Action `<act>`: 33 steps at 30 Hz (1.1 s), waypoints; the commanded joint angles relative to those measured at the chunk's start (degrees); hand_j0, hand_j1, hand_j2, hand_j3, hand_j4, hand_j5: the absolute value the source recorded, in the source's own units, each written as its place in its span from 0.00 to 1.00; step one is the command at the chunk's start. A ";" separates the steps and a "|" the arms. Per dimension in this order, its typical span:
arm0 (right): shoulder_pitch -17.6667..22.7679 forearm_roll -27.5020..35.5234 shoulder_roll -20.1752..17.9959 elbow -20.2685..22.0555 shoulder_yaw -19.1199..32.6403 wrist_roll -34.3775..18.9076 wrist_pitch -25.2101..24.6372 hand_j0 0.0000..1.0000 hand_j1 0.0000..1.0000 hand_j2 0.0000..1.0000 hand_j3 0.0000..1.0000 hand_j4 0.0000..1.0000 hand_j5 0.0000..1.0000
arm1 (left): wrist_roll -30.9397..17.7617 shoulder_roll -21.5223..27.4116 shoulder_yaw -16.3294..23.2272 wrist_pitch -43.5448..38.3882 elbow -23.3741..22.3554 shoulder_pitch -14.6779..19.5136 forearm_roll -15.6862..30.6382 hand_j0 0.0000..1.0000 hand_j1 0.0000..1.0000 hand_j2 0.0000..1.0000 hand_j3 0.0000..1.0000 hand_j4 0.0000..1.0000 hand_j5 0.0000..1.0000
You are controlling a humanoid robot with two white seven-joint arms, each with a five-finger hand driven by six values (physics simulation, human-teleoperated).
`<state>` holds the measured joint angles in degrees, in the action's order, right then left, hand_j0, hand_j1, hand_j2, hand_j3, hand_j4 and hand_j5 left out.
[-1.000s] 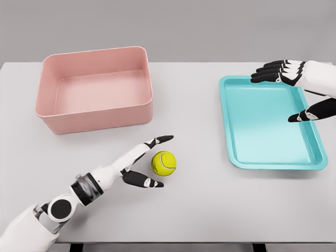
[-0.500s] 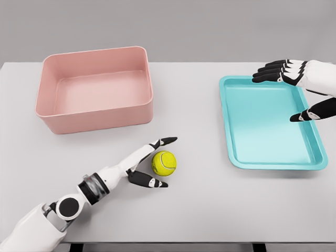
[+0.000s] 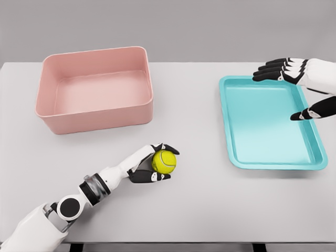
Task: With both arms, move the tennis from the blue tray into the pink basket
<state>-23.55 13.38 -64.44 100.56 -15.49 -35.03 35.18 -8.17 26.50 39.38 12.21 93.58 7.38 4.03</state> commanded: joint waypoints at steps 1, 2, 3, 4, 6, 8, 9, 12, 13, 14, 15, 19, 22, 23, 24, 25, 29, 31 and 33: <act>0.00 0.42 -0.07 -0.01 0.02 0.03 -0.18 1.00 1.00 1.00 1.00 1.00 1.00 | -0.01 0.04 0.00 0.00 0.37 0.00 0.19 0.52 0.52 0.52 0.52 0.52 0.52; 0.00 0.42 -0.07 -0.01 0.02 0.03 -0.18 1.00 1.00 1.00 1.00 1.00 1.00 | -0.01 0.04 0.00 0.00 0.46 0.00 0.19 0.51 0.51 0.51 0.51 0.51 0.51; 0.00 0.42 0.02 -0.01 0.02 0.03 -0.18 1.00 1.00 1.00 1.00 1.00 1.00 | -0.01 0.04 0.00 0.09 0.46 0.09 0.19 0.51 0.51 0.51 0.51 0.51 0.51; 0.00 0.42 0.02 -0.01 0.02 0.03 -0.18 1.00 1.00 1.00 1.00 1.00 1.00 | -0.01 0.04 -0.09 0.09 0.73 0.09 0.10 0.51 0.51 0.51 0.51 0.51 0.51; 0.00 0.42 -0.07 -0.01 0.02 0.03 -0.18 1.00 1.00 1.00 1.00 1.00 1.00 | -0.01 0.13 -0.27 0.00 1.69 0.09 0.19 0.49 0.49 0.49 0.49 0.49 0.49; 0.00 0.42 -0.07 -0.01 0.02 0.03 -0.18 1.00 1.00 1.00 1.00 1.00 1.00 | -0.01 0.13 -0.53 -0.08 2.48 0.09 0.10 0.49 0.49 0.49 0.49 0.49 0.49; 0.09 0.42 -0.07 -0.01 0.02 0.03 -0.18 1.00 1.00 1.00 1.00 1.00 1.00 | -0.01 0.13 -0.62 -0.08 2.92 0.09 0.10 0.49 0.49 0.49 0.49 0.49 0.49; 0.09 0.42 -0.07 -0.01 0.02 0.03 -0.18 1.00 1.00 1.00 1.00 1.00 1.00 | -0.01 0.30 -0.71 -0.08 4.59 0.09 0.10 0.49 0.49 0.49 0.49 0.49 0.49; 0.09 0.42 -0.15 -0.01 0.02 0.03 -0.18 1.00 1.00 1.00 1.00 1.00 1.00 | -0.01 0.30 -0.79 -0.08 4.94 0.17 0.10 0.49 0.49 0.49 0.49 0.49 0.49; 0.09 0.42 -0.50 -0.01 0.02 0.03 -0.18 1.00 1.00 1.00 1.00 1.00 1.00 | -0.01 0.39 -0.79 -0.08 5.03 0.18 0.19 0.49 0.49 0.49 0.49 0.49 0.49; 0.09 0.50 -0.59 -0.01 0.11 0.03 -0.18 1.00 1.00 1.00 1.00 1.00 1.00 | -0.01 0.39 -0.79 0.00 5.56 0.26 0.19 0.49 0.49 0.49 0.49 0.49 0.49; 0.09 0.51 -0.51 -0.01 0.11 0.03 -0.18 1.00 1.00 1.00 1.00 1.00 1.00 | -0.01 0.04 -0.88 -0.08 7.32 1.84 0.19 0.49 0.49 0.49 0.49 0.49 0.49; 0.09 0.51 -0.51 -0.01 0.11 0.03 -0.18 1.00 1.00 1.00 1.00 1.00 1.00 | -0.01 0.04 -0.97 0.36 7.32 3.43 0.19 0.49 0.49 0.49 0.49 0.49 0.49; 0.09 0.51 -0.59 -0.01 0.11 0.03 -0.18 1.00 1.00 1.00 1.00 1.00 1.00 | -0.01 -0.05 -0.97 0.44 7.41 3.95 0.19 0.49 0.49 0.49 0.49 0.49 0.49; 0.09 0.51 -0.51 -0.01 0.11 0.03 -0.18 1.00 1.00 1.00 1.00 1.00 1.00 | -0.01 -0.05 -0.97 0.62 7.41 4.39 0.19 0.49 0.49 0.49 0.49 0.49 0.49; 0.09 0.51 -0.51 -0.01 0.11 0.03 -0.18 1.00 1.00 1.00 1.00 1.00 1.00 | -0.01 -0.05 -0.97 0.62 7.49 5.01 0.19 0.49 0.49 0.49 0.49 0.49 0.49; 0.09 0.51 -0.51 -0.01 0.11 0.03 -0.18 1.00 1.00 1.00 1.00 1.00 1.00 | -0.01 -0.66 -1.06 0.71 7.49 7.64 0.19 0.49 0.49 0.49 0.49 0.49 0.49; 0.09 0.51 -0.51 -0.01 0.11 0.03 -0.18 1.00 1.00 1.00 1.00 1.00 1.00 | -0.01 -0.84 -1.06 0.62 7.49 8.96 0.19 0.49 0.49 0.49 0.49 0.49 0.49; 0.09 0.51 -0.51 -0.01 0.11 0.03 -0.18 1.00 1.00 1.00 1.00 1.00 1.00 | -0.01 -0.93 -1.85 0.62 7.49 9.32 0.19 0.49 0.49 0.49 0.49 0.49 0.49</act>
<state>-23.47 13.47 -64.88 100.54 -15.40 -35.03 35.18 -8.18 25.74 37.98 12.86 101.03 16.96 4.16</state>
